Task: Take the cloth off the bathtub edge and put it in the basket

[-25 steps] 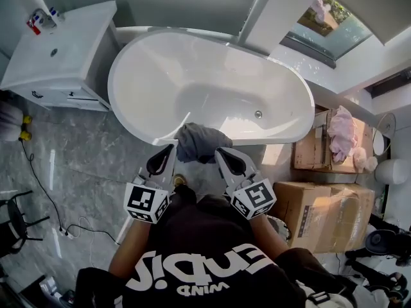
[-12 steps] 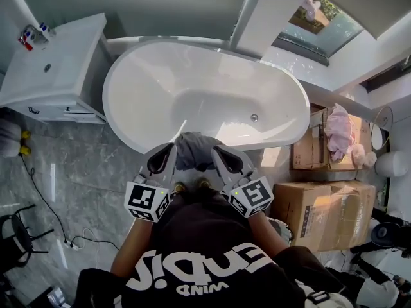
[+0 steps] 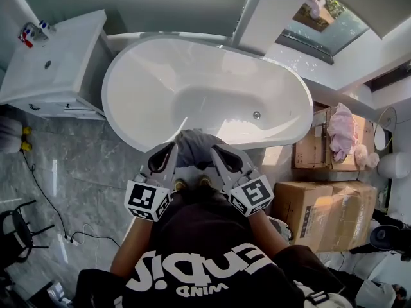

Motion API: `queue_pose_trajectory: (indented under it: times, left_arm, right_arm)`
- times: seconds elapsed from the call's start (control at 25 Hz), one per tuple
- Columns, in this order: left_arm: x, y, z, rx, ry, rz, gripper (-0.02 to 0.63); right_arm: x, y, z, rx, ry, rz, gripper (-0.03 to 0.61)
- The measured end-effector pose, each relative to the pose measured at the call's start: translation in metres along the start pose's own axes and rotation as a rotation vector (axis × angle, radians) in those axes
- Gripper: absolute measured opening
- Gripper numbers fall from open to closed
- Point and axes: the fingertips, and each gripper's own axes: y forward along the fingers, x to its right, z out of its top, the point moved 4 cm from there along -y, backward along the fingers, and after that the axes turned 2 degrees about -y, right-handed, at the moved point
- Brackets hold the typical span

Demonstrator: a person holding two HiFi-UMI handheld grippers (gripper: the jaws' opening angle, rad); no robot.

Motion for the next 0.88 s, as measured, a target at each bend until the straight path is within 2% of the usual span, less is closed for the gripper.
queue_pose_trajectory:
  times: [0.36,0.88]
  left_arm:
    - [-0.006,0.011,-0.022,-0.022,-0.028,0.054,-0.003]
    - [-0.016,0.06,-0.092,-0.111,0.012,0.019,-0.003]
  right_arm:
    - [0.017,0.005,-0.023,-0.006,0.024,-0.012,0.009]
    - [0.049,0.034,-0.087,-0.067,0.037,-0.042,0.009]
